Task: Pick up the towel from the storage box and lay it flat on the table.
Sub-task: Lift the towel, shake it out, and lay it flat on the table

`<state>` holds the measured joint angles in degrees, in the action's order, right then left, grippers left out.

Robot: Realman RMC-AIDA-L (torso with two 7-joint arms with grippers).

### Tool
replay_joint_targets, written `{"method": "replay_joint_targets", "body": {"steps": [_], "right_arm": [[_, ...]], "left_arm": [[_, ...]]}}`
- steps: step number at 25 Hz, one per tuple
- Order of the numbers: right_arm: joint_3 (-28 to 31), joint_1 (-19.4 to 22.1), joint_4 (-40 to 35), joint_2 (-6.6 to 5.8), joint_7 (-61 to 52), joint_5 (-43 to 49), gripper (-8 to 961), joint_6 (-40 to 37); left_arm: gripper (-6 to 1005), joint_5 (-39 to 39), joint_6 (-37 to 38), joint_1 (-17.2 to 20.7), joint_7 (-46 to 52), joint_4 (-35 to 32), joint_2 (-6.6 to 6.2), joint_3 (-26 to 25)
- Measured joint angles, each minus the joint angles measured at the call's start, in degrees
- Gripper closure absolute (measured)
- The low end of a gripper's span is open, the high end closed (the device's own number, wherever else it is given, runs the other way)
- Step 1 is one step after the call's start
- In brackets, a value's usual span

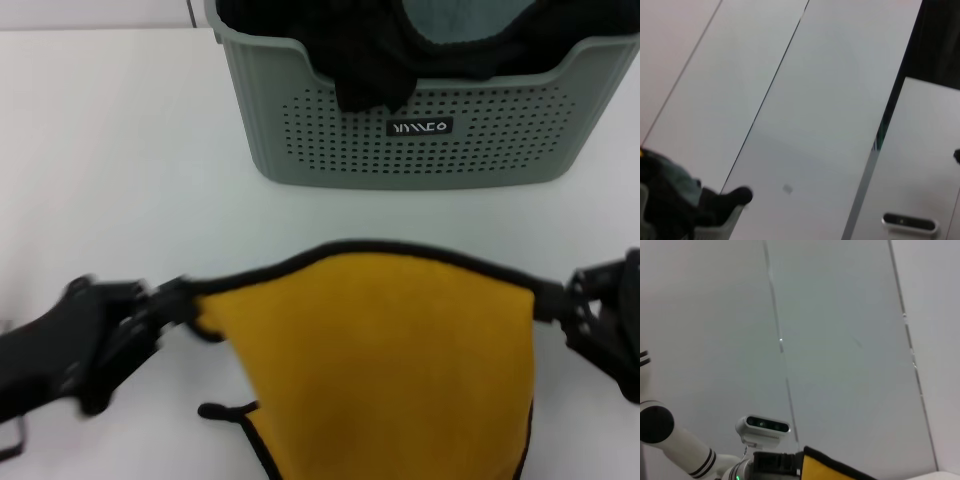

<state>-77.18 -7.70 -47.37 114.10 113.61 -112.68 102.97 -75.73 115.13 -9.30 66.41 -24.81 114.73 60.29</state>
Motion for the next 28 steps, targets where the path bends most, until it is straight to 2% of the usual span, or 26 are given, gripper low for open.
{"method": "replay_joint_targets", "body": {"steps": [2, 6, 10, 17, 25, 28], "right_arm": [[1.3, -3.0, 4.3, -0.18, 0.4, 0.6, 939, -0.5], [5.8, -6.7, 8.6, -0.22, 0.6, 4.4, 938, -3.8], [8.1, -8.7, 10.3, -0.14, -0.3, 6.7, 937, -9.7], [8.5, -12.5, 11.6, -0.31, -4.6, 11.1, 935, -22.3], [8.6, -14.6, 11.5, 0.2, -8.1, 14.7, 932, -32.2], [8.5, -14.7, 11.5, 0.24, -8.3, 15.0, 931, -34.2]], "left_arm": [[997, -1.4, -3.0, -3.1, -0.1, 1.9, -0.02, -0.1], [997, -2.0, -12.7, -7.1, 0.9, 2.5, 0.78, -0.2], [997, -2.0, -22.4, -10.5, 2.9, 2.7, 1.13, 0.0], [997, -4.9, -33.9, -15.4, 3.1, 2.9, 1.95, 0.3], [997, -9.2, -45.0, -18.8, 3.1, 2.2, 3.82, 0.3], [997, -9.3, -46.0, -19.1, 2.9, 1.5, 4.05, 0.3]]}}
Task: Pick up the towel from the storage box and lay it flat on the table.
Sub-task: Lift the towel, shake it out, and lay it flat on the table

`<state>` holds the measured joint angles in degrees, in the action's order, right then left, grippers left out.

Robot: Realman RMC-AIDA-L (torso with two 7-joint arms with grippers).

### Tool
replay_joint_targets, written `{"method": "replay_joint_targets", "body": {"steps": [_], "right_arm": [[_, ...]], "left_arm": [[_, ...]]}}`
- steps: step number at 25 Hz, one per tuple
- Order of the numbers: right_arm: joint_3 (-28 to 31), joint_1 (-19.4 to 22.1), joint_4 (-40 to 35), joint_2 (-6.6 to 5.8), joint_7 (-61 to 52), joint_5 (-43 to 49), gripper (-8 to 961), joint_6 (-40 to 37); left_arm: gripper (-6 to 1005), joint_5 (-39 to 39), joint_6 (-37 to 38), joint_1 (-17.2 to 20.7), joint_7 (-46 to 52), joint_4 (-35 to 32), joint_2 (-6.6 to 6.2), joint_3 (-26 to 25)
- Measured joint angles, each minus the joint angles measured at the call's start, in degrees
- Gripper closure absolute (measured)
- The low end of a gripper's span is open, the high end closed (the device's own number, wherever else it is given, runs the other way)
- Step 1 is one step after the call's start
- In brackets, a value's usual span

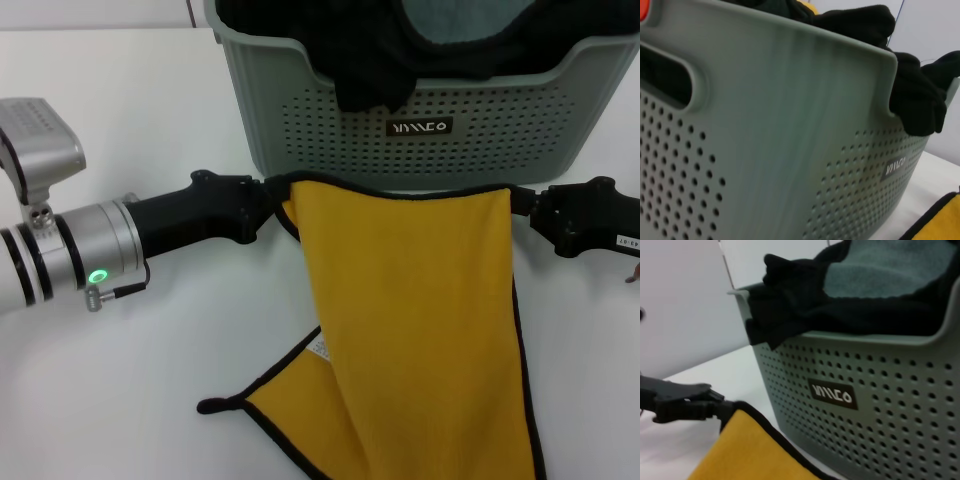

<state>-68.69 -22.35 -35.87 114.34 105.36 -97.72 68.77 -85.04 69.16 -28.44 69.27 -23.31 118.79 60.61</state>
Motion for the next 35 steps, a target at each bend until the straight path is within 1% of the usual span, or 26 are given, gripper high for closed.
{"method": "replay_joint_targets", "body": {"steps": [4, 9, 12, 20, 23, 25, 31, 35], "right_arm": [[-0.1, 0.0, 0.2, -0.01, 0.0, 0.1, 930, -0.9], [-0.1, -0.1, 0.2, 0.14, -0.1, 1.1, 929, -1.1], [-0.3, -0.2, 0.2, 0.26, -0.1, 1.4, 928, -1.2], [-0.3, -0.4, 0.3, 0.37, -0.1, 1.6, 925, -1.3], [-0.3, -0.6, 0.3, 0.44, -0.7, 1.8, 924, -2.1], [-0.2, -0.6, 0.3, 0.44, -1.3, 2.2, 924, -2.7], [0.0, -0.1, -0.2, 0.45, -2.0, 2.4, 922, -2.8], [0.0, -0.1, -0.2, 0.44, -2.0, 2.4, 921, -2.7]], "left_arm": [[997, -1.5, 0.2, 0.9, 0.3, -3.8, 0.48, 0.0], [997, -5.9, 0.8, 1.9, 0.6, -8.4, 1.08, 0.5], [996, -6.7, 0.8, 2.0, 0.4, -10.6, 1.09, 3.1], [995, -8.3, -1.2, 3.7, -1.1, -21.6, 1.2, 9.8], [995, -8.3, -5.8, 4.0, -2.4, -24.3, 1.25, 14.8], [995, -8.7, -10.2, 4.7, -2.6, -26.9, 1.26, 19.2], [995, -10.2, -26.4, 10.1, -3.5, -35.6, 1.41, 32.0], [994, -10.4, -34.6, 13.5, -7.1, -39.5, 1.45, 38.5]]}}
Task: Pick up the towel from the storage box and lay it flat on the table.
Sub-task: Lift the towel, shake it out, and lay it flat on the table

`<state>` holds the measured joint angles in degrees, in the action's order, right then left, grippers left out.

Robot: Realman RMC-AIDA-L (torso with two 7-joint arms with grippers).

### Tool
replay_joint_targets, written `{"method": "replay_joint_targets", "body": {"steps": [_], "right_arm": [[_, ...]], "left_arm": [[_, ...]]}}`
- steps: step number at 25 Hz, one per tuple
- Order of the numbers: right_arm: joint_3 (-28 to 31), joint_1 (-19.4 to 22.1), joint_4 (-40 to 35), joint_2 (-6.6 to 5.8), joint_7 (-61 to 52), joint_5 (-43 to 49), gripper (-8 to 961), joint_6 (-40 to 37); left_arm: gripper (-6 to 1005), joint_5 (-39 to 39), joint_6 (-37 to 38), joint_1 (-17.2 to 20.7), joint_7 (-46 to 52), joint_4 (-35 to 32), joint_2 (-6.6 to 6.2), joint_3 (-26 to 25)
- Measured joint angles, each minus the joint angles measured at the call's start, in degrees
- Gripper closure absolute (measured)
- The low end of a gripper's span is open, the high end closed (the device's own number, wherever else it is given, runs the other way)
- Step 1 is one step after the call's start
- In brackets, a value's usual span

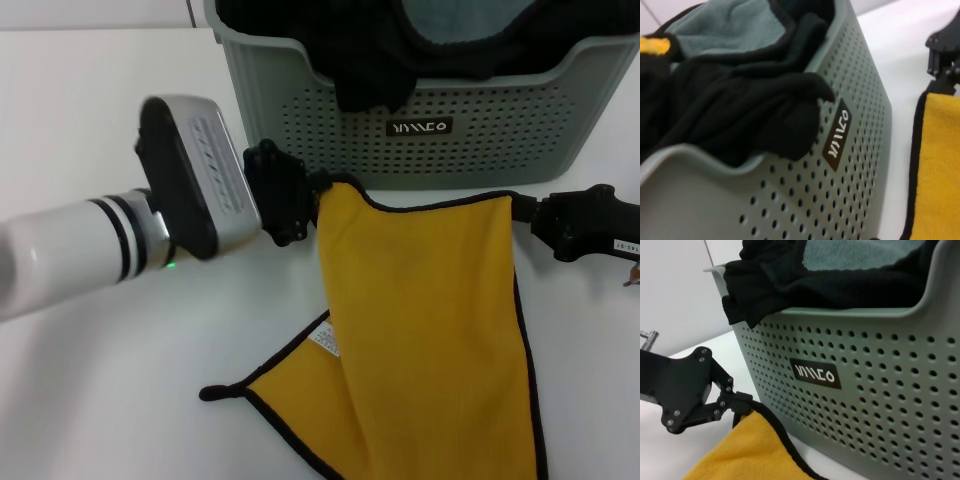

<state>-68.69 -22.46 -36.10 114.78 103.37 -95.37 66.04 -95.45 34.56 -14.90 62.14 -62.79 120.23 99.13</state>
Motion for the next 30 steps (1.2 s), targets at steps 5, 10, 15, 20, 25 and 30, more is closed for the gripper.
{"method": "replay_joint_targets", "body": {"steps": [5, 10, 15, 20, 25, 30], "right_arm": [[0.1, 0.0, 0.0, -0.09, 0.1, 0.0, 919, 0.1], [0.2, 0.1, 0.0, -0.36, 0.0, 0.0, 918, 0.0], [0.8, 0.5, 0.0, -0.5, 0.0, 0.0, 916, -0.1], [1.0, 0.6, 0.0, -0.53, 0.1, -0.1, 915, 0.9], [1.0, 0.7, -1.4, -1.1, 2.0, -0.1, 913, 11.0], [2.2, 2.5, -6.1, -1.53, 2.6, -0.3, 912, 22.5]], "left_arm": [[993, 0.0, -7.8, 2.8, -4.9, -2.9, -0.08, 6.2], [992, -0.1, -16.0, 4.7, -9.5, -3.5, 0.02, 11.2], [993, -0.1, -28.2, 5.2, -12.0, -3.5, -0.03, 18.6], [993, 0.4, -32.1, 5.5, -11.9, -4.5, -0.15, 21.2], [992, 0.8, -28.5, 11.4, -7.9, -11.2, -0.39, 20.0], [993, 1.5, -5.4, 18.6, 3.0, -20.0, -0.69, 8.7]]}}
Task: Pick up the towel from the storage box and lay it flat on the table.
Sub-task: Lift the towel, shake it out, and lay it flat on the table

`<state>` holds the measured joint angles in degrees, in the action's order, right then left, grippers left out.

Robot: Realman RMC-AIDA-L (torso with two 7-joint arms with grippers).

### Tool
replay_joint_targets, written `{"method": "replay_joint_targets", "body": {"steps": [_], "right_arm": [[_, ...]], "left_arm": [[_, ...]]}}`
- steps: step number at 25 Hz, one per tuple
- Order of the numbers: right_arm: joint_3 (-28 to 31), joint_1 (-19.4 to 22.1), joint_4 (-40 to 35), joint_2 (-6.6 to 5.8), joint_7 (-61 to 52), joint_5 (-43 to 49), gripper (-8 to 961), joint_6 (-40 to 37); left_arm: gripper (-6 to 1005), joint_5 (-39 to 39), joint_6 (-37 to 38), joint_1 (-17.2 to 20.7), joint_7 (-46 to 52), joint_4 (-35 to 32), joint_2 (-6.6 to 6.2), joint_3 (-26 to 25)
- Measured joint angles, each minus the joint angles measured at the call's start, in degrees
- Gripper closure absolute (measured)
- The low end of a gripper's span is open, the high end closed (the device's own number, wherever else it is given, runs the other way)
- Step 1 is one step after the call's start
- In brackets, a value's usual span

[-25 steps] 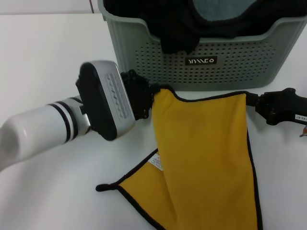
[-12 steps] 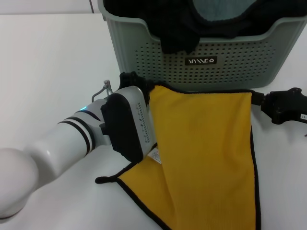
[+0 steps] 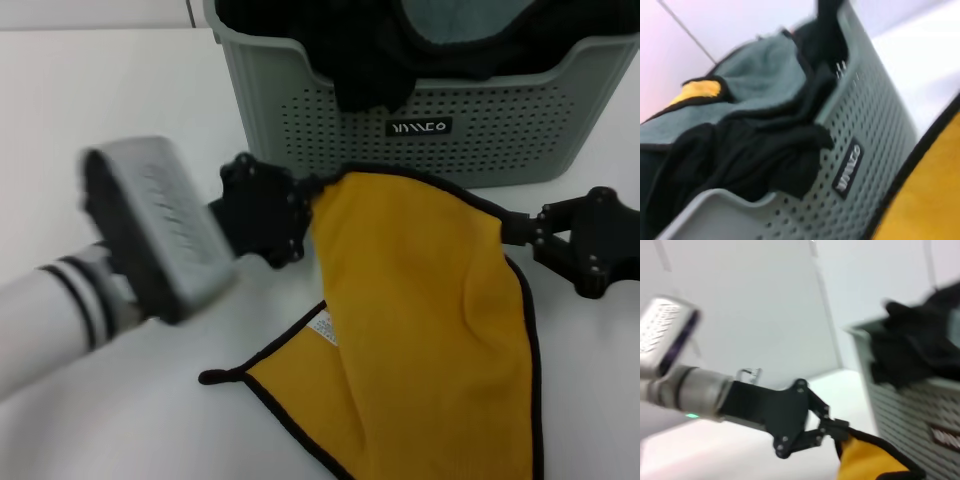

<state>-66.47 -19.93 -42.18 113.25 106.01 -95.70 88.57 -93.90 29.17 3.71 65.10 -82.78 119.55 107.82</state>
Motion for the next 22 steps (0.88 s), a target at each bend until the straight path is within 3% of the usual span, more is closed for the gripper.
{"method": "replay_joint_targets", "body": {"steps": [3, 8, 12, 15, 19, 22], "right_arm": [[2.4, 0.9, -2.7, 0.16, -0.1, 0.2, 911, 6.5], [3.7, 1.9, -6.9, 0.33, -2.9, -0.6, 910, 13.5], [1.5, 6.7, -16.9, 0.62, -7.8, -2.7, 908, 15.3], [-2.0, 11.3, -24.7, 0.08, -9.8, -6.2, 907, 15.6], [-8.4, 16.0, -31.6, -2.56, -12.1, -12.9, 906, 15.7], [-12.3, 17.1, -32.7, -3.8, -12.5, -15.4, 905, 15.8]], "left_arm": [[993, 5.0, 19.8, 0.7, 4.0, -0.2, 0.16, -10.6], [992, 15.0, 47.8, -0.3, 4.8, 4.9, 0.17, -26.2], [992, 22.0, 69.2, -1.4, 5.3, 10.6, -0.06, -38.5], [993, 26.5, 82.7, -3.3, 8.6, 17.7, -1.35, -46.5], [993, 30.6, 88.0, -3.5, 12.9, 24.4, -4.44, -48.7], [993, 31.7, 88.0, -1.4, 13.4, 24.9, -5.59, -47.4]]}}
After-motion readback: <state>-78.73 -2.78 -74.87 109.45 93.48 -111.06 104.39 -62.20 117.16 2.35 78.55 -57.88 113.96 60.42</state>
